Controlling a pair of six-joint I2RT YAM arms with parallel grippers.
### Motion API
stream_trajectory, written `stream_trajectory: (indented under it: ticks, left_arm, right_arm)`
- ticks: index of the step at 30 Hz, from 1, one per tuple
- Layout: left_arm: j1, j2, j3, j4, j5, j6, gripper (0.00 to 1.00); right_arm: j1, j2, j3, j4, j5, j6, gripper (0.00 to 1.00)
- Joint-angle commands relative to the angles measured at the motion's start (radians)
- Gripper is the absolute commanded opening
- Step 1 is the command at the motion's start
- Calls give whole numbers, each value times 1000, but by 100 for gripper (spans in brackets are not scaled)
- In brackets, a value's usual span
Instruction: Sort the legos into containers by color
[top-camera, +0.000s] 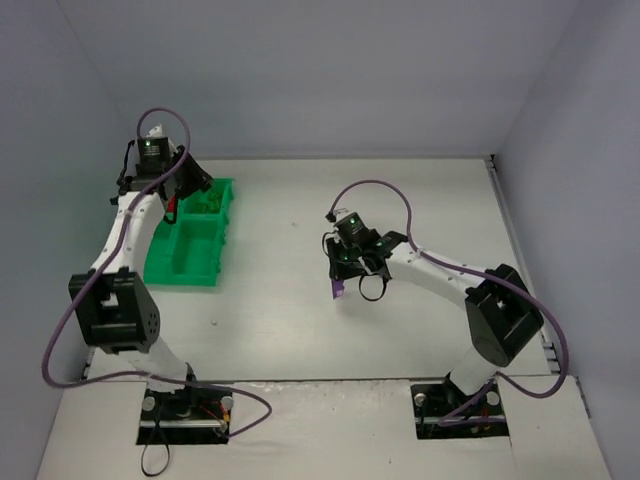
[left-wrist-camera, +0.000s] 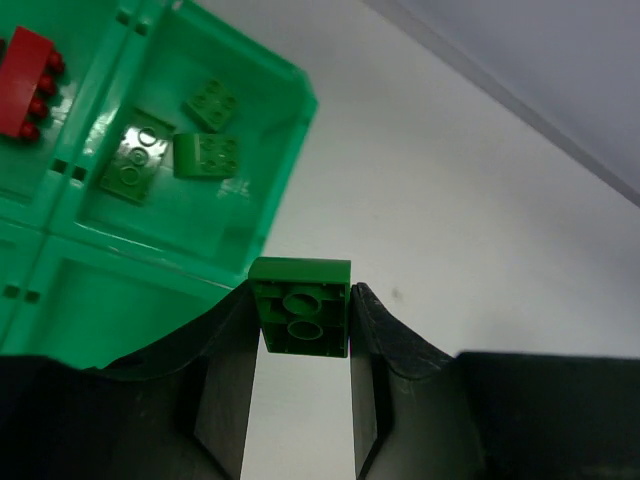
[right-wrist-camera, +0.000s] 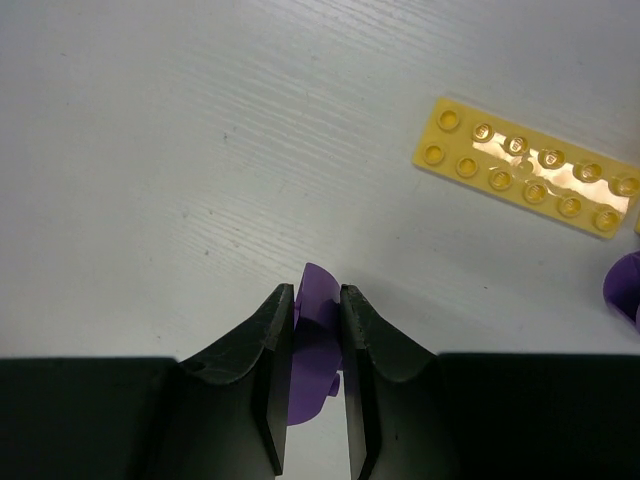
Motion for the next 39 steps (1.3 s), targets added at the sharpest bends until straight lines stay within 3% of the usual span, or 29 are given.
stream_trajectory:
  ticks: [1, 5, 10, 12, 16, 20, 24, 27, 31, 34, 36, 39]
  left_arm:
    - [21, 141, 169, -114, -44, 74, 0]
    - [27, 329, 340, -186, -76, 117, 1]
    - [27, 428, 462, -264, -122, 139, 15]
    - [26, 436, 462, -271, -148, 150, 28]
    - [27, 455, 457, -257, -140, 167, 40]
    - [27, 442, 446, -235, -124, 164, 62]
    - [27, 384, 425, -212, -110, 142, 77]
    - [26, 328, 396, -211, -94, 133, 79]
    - [14, 139, 287, -202, -73, 128, 79]
    - [-34, -4, 148, -235, -96, 127, 79]
    - [-147, -116, 62, -251, -152, 142, 80]
    - [-239, -248, -107, -265, -174, 116, 82]
  right_arm:
    - [14, 22, 51, 32, 7, -18, 0]
    - [23, 40, 58, 33, 0, -21, 0]
    - [29, 43, 58, 33, -5, -18, 0]
    - [29, 45, 60, 35, -6, -19, 0]
    - [32, 52, 66, 35, -16, -29, 0]
    - [38, 54, 72, 35, -19, -27, 0]
    - [49, 65, 81, 35, -22, -24, 0]
    - [66, 78, 87, 35, -11, -16, 0]
    - [86, 138, 104, 37, 7, -1, 7]
    - [98, 189, 126, 33, 18, 16, 13]
    - [102, 210, 141, 33, 26, 30, 15]
    - [106, 244, 156, 33, 29, 43, 27]
